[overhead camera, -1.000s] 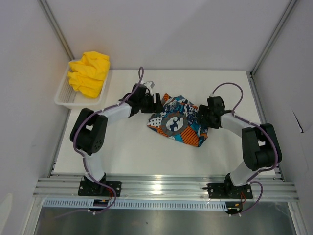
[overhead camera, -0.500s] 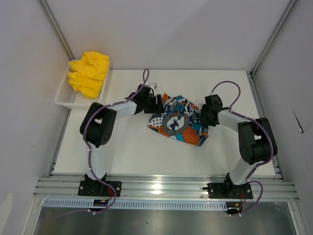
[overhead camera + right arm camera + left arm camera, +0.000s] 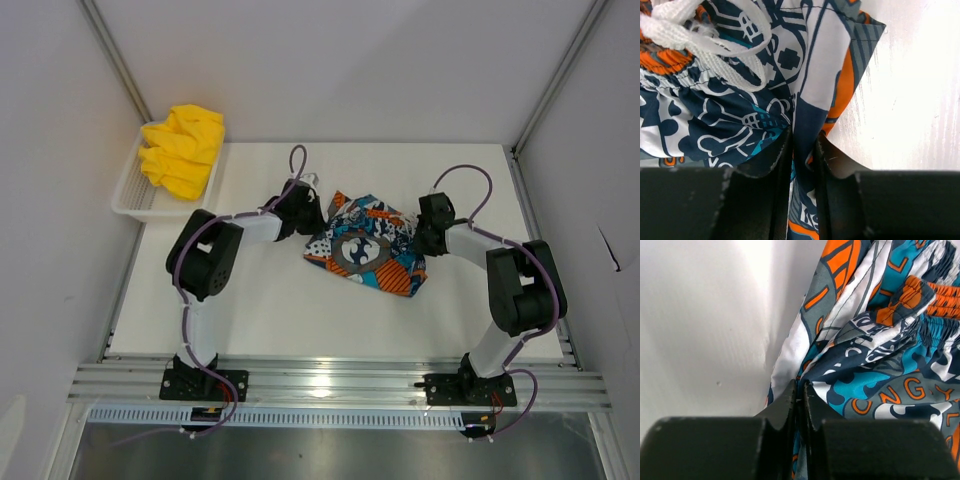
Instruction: Fold and stack the shorts
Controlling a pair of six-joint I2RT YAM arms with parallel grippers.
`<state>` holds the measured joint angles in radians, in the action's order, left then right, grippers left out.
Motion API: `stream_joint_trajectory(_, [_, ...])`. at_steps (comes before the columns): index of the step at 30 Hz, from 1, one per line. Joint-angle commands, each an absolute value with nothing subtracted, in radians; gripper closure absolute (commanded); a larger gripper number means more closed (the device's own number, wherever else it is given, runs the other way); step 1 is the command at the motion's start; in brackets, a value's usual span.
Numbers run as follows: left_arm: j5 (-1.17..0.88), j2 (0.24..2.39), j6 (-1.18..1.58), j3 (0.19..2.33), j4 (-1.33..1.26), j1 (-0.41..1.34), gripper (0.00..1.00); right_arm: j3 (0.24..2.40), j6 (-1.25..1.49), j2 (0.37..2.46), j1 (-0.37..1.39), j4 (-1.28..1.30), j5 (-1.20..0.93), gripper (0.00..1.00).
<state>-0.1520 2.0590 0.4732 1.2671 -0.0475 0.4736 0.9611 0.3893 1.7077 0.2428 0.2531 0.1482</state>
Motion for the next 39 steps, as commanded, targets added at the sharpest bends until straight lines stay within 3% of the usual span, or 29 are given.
stream_joint_trajectory(1, [-0.066,1.993,0.515,1.172,-0.107,0.472,0.92,1.018,0.365,1.726,0.238,0.258,0.198,0.77])
stream_joint_trajectory(9, [0.138,1.807,0.63,0.959,-0.215,0.571,0.89,1.101,0.301,1.798,0.278,0.201,0.08,0.75])
stream_joint_trajectory(13, [0.127,1.759,0.663,0.894,-0.232,0.583,0.58,1.111,0.291,1.802,0.284,0.193,0.048,0.63])
stream_joint_trajectory(14, [0.132,1.763,0.657,0.905,-0.203,0.583,0.53,1.101,0.293,1.793,0.282,0.184,0.046,0.56])
stream_joint_trajectory(18, [0.118,1.738,0.627,0.942,-0.15,0.569,0.4,1.063,0.302,1.753,0.262,0.147,0.023,0.39])
stream_joint_trajectory(22, [0.084,1.691,0.614,0.943,-0.152,0.531,0.35,1.026,0.31,1.709,0.232,0.107,-0.026,0.33])
stream_joint_trajectory(29, [0.017,1.697,0.555,1.026,-0.127,0.479,0.34,1.04,0.302,1.713,0.216,0.068,-0.089,0.27])
stream_joint_trajectory(39, [-0.081,1.848,0.462,1.166,-0.106,0.482,0.34,1.111,0.265,1.839,0.232,0.061,-0.143,0.2])
